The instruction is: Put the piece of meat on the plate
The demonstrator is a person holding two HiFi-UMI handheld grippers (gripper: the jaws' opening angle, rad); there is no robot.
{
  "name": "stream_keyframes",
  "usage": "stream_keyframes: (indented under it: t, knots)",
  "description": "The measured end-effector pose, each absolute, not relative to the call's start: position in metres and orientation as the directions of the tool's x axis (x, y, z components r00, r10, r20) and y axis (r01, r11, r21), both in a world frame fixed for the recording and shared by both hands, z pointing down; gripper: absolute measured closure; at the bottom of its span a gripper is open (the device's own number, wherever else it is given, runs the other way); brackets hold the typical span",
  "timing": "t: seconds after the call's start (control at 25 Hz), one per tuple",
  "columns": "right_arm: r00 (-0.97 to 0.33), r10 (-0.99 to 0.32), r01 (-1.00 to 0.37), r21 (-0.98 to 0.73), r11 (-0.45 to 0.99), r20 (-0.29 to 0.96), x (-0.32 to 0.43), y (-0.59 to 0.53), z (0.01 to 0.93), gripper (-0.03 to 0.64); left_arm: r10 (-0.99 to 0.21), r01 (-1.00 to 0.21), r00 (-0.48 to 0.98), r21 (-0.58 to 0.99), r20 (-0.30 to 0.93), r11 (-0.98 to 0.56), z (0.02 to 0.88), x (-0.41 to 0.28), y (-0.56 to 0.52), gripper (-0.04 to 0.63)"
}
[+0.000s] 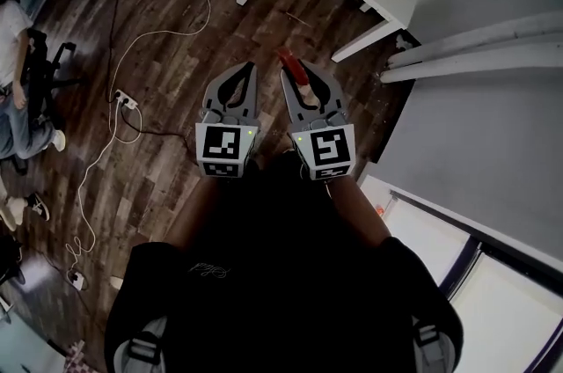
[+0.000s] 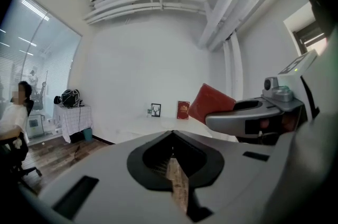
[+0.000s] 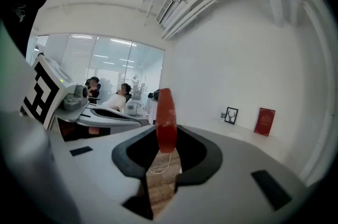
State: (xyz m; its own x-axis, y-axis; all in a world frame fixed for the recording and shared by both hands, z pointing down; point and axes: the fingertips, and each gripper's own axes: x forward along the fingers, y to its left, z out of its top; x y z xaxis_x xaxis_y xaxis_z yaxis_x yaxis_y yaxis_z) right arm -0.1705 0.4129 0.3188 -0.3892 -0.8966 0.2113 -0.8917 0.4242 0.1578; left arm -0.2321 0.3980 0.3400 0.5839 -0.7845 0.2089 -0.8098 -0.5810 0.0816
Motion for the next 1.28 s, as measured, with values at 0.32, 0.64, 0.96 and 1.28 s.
stream_keyframes:
  t: [0.32,0.64,0.96,1.28]
  knots:
    - [-0.390,-0.877,-0.890,0.127,0.437,0.282,-0.137,0.376,0.335,0.514,-0.759,-0.800,0.595,0.099,0.267,-0.592,0.369,-0.206,0.367,0.594]
    - [-0.411,-0.864,-0.880,0.121,0.459,0.292,-0.079,0.291,0.357,0.514,-0.744,-0.798,0.576,0.036,0.339,-0.602,0.379,-0.162,0.279,0.592]
    - [-0.357,-0.880,-0.908,0.104,0.405,0.314,0.016,0.221,0.374,0.515,-0.687,-0.758,0.600,0.015,0.410,-0.653,0.400,-0.074,0.206,0.594]
    - [-0.318,-0.902,-0.930,0.091,0.357,0.291,0.077,0.186,0.373,0.515,-0.647,-0.723,0.635,0.030,0.421,-0.690,0.400,-0.010,0.166,0.594]
